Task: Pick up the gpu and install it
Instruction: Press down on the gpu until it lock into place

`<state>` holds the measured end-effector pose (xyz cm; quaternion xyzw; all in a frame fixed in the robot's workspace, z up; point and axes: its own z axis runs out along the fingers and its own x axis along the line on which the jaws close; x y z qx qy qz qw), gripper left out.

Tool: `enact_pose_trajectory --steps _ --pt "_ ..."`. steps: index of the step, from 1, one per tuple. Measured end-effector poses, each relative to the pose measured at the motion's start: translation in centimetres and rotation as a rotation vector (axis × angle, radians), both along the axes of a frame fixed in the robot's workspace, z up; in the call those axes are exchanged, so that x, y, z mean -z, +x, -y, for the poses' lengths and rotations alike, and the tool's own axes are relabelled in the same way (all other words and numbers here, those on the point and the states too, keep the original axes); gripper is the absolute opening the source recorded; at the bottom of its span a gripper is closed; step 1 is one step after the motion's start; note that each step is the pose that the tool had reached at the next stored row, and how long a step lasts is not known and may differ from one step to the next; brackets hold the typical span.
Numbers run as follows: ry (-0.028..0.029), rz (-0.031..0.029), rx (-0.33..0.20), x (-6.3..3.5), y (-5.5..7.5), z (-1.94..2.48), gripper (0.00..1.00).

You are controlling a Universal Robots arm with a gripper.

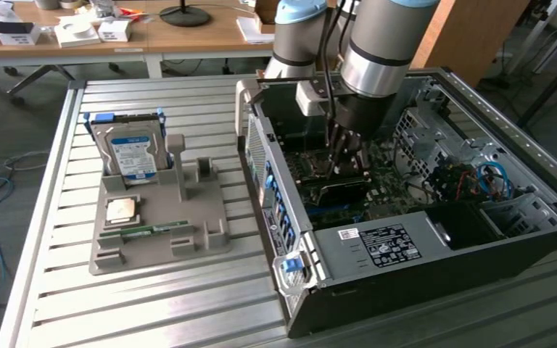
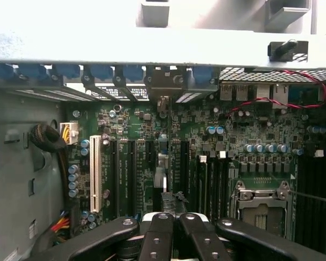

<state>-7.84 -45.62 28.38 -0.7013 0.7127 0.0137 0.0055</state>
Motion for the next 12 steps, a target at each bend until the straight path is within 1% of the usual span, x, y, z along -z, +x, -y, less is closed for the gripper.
enact_pose_trajectory --steps 6,12 --pt "0.0000 0.0000 0.000 0.47 0.00 0.00 0.11" --pt "0.0003 0.0002 0.000 0.51 -0.06 -0.06 0.11"
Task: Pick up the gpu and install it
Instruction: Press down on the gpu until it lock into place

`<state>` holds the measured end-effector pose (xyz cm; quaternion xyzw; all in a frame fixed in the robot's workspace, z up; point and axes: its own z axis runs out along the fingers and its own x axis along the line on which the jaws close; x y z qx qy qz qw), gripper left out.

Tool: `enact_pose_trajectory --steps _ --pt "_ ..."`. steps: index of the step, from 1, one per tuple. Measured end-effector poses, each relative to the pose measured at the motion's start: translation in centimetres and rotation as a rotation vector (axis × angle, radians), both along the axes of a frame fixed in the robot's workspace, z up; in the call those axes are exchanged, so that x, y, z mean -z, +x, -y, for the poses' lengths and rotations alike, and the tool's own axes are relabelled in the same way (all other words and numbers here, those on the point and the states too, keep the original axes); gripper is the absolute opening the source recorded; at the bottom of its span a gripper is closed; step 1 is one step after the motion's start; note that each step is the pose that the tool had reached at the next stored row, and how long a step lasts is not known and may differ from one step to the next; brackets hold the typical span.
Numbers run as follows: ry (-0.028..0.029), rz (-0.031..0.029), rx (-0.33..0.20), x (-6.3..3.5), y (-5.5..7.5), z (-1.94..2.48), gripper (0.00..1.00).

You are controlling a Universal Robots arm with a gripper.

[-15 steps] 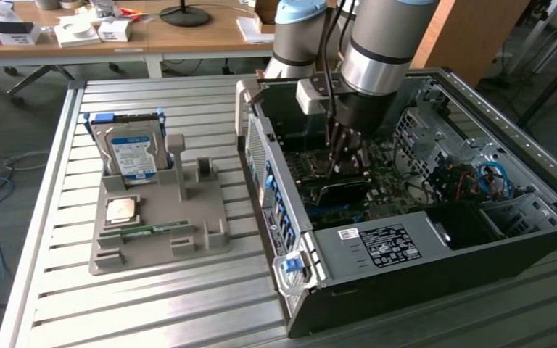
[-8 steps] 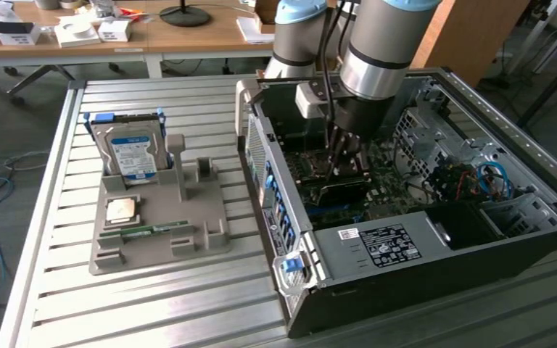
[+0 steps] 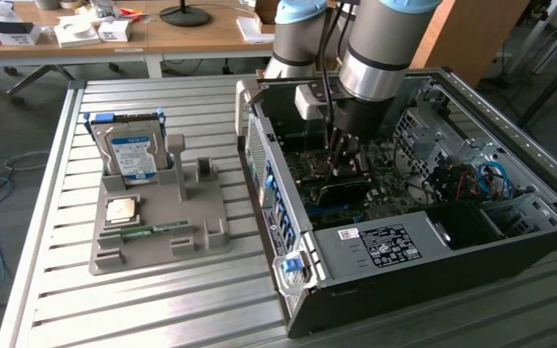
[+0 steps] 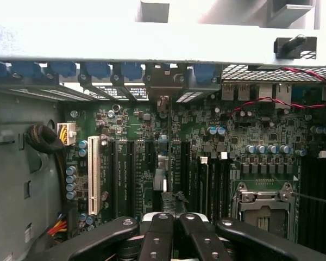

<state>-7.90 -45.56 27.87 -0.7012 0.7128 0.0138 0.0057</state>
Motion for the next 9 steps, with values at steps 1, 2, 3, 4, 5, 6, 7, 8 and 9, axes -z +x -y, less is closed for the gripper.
enact_pose_trajectory --steps 1,2,3,4,5,6,7,8,9 --pt "-0.0001 0.0000 0.000 0.01 -0.02 -0.04 0.11" --pt "-0.0002 -0.0001 0.000 0.01 -0.05 -0.06 0.11" --pt "-0.0003 -0.0002 0.000 0.03 -0.05 -0.06 0.11" --pt "-0.0002 -0.0001 0.000 0.10 -0.04 -0.07 0.11" --pt "-0.0003 -0.0002 0.000 0.17 -0.05 -0.07 0.11" --pt "-0.0002 -0.0002 0.000 0.24 -0.05 -0.06 0.11" --pt "-0.0003 -0.0001 0.000 0.30 -0.05 -0.07 0.11" --pt "-0.0003 -0.0002 0.000 0.34 -0.05 -0.07 0.11" --pt "-0.0003 -0.0002 0.000 0.40 -0.05 -0.06 0.11"
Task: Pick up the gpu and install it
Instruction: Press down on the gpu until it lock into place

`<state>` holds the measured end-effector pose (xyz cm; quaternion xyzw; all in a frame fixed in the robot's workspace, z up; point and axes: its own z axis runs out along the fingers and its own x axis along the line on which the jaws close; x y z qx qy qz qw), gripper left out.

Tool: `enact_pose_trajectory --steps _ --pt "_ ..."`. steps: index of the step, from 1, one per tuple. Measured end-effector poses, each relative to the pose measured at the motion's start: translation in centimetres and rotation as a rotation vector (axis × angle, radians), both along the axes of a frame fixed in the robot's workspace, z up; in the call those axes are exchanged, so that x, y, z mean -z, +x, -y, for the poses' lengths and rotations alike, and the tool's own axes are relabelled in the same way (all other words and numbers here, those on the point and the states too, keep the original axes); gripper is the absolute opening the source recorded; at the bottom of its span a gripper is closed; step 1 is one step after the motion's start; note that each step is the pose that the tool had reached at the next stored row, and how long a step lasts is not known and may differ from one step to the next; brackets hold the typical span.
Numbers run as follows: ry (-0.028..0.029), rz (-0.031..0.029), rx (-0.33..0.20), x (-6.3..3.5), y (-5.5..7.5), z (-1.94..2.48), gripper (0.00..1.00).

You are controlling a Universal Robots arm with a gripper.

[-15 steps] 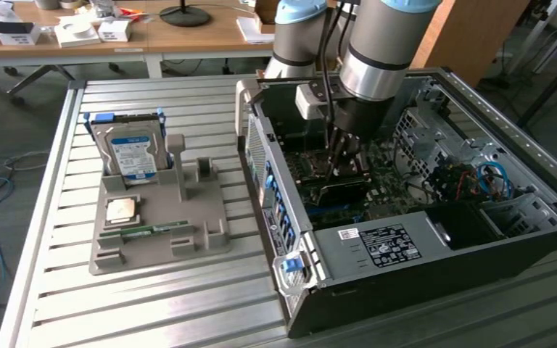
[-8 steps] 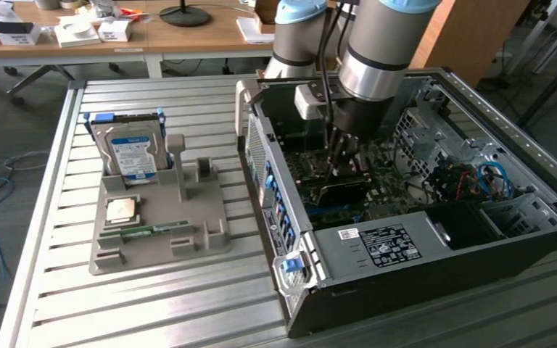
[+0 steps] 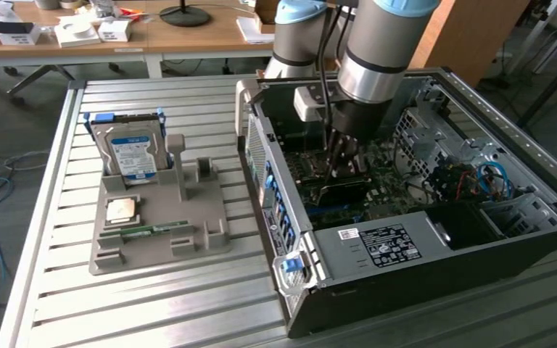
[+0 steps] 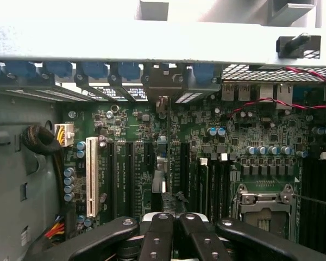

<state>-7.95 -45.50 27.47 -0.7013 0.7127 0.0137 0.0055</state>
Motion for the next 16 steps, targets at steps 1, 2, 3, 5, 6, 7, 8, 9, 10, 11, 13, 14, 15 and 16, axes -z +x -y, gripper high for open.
enact_pose_trajectory --steps 1,2,3,5,6,7,8,9,10,11,13,14,15,16 --pt "0.0000 0.0000 0.000 0.06 0.00 0.00 0.11" --pt "-0.0001 0.0000 0.000 0.09 0.00 0.00 0.11" --pt "-0.0002 -0.0001 0.000 0.09 0.00 0.00 0.11" --pt "-0.0002 -0.0001 0.000 0.09 0.00 0.00 0.11" --pt "-0.0001 0.0000 0.000 0.11 0.00 0.00 0.11" --pt "0.0003 0.0002 0.000 0.18 0.00 0.00 0.11" --pt "0.0003 0.0001 0.000 0.24 0.00 0.00 0.11" --pt "-0.0001 -0.0001 0.000 0.25 0.00 0.00 0.11" --pt "-0.0003 -0.0001 0.000 0.26 0.00 0.00 0.11" --pt "-0.0004 -0.0001 0.000 0.26 0.00 0.00 0.11" --pt "0.0003 0.0002 0.000 0.30 0.00 -0.03 0.11" --pt "0.0003 0.0001 0.000 0.30 0.00 -0.06 0.11" --pt "0.0002 0.0001 0.000 0.30 0.00 -0.07 0.11" --pt "0.0001 0.0000 0.000 0.33 0.00 -0.20 0.11"
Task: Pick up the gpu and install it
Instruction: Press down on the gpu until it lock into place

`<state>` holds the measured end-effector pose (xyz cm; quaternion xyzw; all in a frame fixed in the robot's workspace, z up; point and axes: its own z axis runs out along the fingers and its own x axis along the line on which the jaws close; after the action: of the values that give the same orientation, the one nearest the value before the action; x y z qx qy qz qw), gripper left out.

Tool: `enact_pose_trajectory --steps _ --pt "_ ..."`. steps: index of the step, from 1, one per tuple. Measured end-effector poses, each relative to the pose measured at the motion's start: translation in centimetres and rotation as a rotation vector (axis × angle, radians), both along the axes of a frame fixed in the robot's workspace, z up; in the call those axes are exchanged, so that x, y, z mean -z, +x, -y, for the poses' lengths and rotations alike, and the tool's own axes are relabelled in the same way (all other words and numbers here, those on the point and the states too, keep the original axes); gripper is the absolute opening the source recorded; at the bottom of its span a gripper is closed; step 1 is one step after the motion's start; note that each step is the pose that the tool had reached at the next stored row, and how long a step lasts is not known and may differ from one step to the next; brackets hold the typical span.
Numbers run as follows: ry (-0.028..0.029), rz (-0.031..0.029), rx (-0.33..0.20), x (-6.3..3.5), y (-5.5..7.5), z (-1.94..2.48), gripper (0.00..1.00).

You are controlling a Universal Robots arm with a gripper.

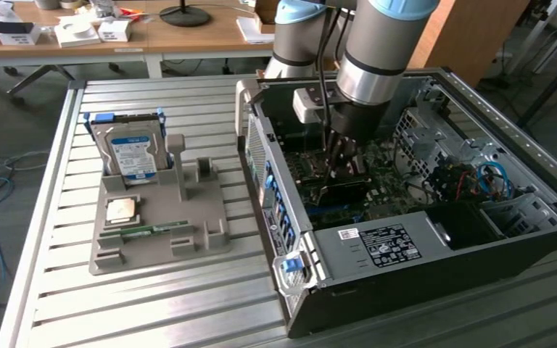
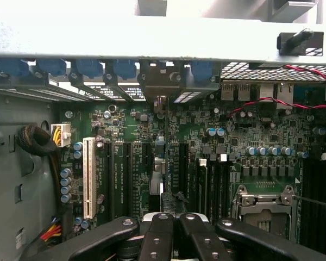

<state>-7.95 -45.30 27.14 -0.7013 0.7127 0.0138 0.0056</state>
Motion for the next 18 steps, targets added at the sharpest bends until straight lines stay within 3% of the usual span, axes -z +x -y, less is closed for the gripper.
enact_pose_trajectory --steps 18 --pt "0.0000 0.0001 0.000 0.23 0.00 0.00 0.11"
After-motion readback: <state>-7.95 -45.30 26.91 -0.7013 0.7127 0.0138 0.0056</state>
